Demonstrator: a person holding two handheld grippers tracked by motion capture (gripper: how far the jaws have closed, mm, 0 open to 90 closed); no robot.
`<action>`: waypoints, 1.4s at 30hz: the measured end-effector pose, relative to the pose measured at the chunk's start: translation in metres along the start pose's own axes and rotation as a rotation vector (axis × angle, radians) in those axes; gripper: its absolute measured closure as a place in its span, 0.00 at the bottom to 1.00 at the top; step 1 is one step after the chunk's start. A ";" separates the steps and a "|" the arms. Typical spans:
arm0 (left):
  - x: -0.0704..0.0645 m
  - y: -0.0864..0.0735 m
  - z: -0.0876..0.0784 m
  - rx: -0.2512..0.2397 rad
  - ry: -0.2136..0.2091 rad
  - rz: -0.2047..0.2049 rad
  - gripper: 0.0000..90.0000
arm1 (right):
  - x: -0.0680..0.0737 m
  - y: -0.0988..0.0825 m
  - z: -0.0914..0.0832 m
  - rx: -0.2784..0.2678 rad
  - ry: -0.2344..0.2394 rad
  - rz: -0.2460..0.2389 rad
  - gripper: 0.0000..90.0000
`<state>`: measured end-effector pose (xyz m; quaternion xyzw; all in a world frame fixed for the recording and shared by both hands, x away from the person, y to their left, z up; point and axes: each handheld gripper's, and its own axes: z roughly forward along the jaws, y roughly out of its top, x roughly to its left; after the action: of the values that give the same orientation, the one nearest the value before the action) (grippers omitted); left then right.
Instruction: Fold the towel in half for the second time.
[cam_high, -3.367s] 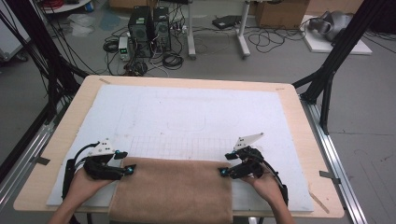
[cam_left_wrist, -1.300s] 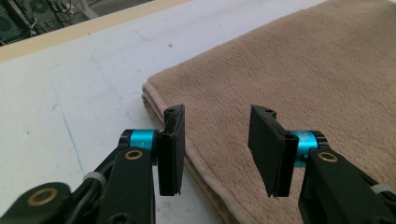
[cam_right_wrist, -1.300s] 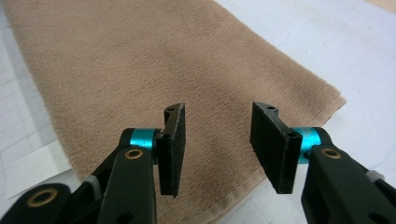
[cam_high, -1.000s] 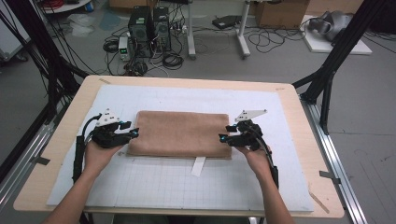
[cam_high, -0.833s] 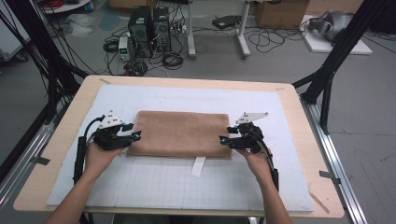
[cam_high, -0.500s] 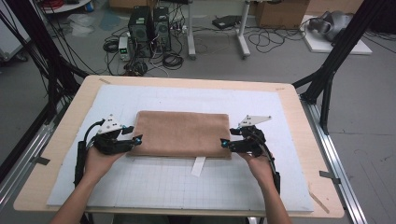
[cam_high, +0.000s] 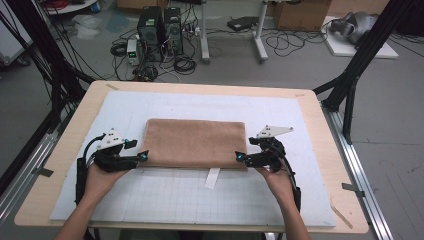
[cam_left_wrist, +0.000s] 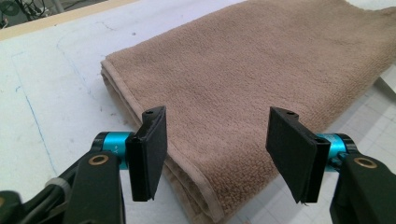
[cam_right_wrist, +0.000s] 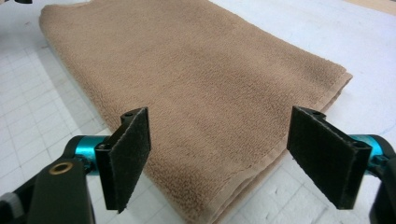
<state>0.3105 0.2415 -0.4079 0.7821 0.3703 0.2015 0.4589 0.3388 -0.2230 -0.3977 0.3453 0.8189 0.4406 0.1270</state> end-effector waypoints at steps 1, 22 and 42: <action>0.000 0.000 -0.001 0.003 -0.002 0.001 0.41 | 0.000 -0.001 0.000 0.000 -0.002 -0.002 0.21; -0.014 -0.007 -0.022 -0.020 -0.036 0.021 0.22 | 0.010 -0.014 -0.024 -0.043 -0.028 0.000 0.13; -0.017 -0.022 -0.042 -0.034 -0.024 0.012 0.21 | 0.020 -0.029 -0.048 -0.073 -0.057 -0.030 0.13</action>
<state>0.2637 0.2593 -0.4061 0.7788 0.3564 0.2011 0.4754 0.2862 -0.2512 -0.3915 0.3404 0.8034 0.4583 0.1693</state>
